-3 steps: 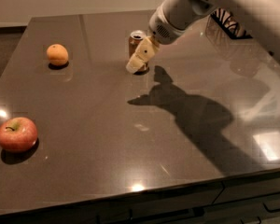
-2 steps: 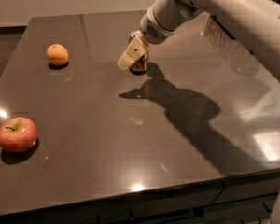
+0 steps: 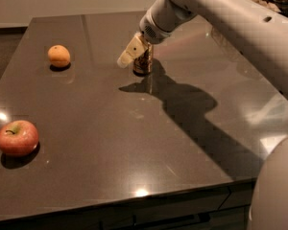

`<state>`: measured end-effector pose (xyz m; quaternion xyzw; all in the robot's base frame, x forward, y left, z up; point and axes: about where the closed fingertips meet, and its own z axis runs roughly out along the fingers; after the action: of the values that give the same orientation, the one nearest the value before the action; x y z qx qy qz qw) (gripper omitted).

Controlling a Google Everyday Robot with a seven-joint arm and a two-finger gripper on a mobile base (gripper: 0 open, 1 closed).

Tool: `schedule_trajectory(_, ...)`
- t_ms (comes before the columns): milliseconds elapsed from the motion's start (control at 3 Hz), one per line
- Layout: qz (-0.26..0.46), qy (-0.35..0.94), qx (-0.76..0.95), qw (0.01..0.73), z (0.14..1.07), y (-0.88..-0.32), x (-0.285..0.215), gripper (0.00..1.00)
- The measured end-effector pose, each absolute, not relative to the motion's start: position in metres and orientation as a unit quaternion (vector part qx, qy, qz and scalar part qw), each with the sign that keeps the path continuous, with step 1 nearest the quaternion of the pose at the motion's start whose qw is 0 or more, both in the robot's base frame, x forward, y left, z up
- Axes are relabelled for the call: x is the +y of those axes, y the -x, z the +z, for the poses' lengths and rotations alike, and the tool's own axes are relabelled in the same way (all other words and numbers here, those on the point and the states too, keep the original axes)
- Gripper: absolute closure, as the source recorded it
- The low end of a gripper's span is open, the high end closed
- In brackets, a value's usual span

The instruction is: Pick orange can

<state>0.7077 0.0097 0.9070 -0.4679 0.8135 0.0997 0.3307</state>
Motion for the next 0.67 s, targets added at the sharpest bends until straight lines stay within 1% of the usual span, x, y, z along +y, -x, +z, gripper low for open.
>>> schedule_trajectory(333, 0.106, 0.466, 0.814, 0.330, 0.9063, -0.7122, 0.0097, 0.15)
schedule_trajectory(667, 0.116, 0.470, 0.811, 0.329, 0.9114, -0.7114, 0.0066, 0.39)
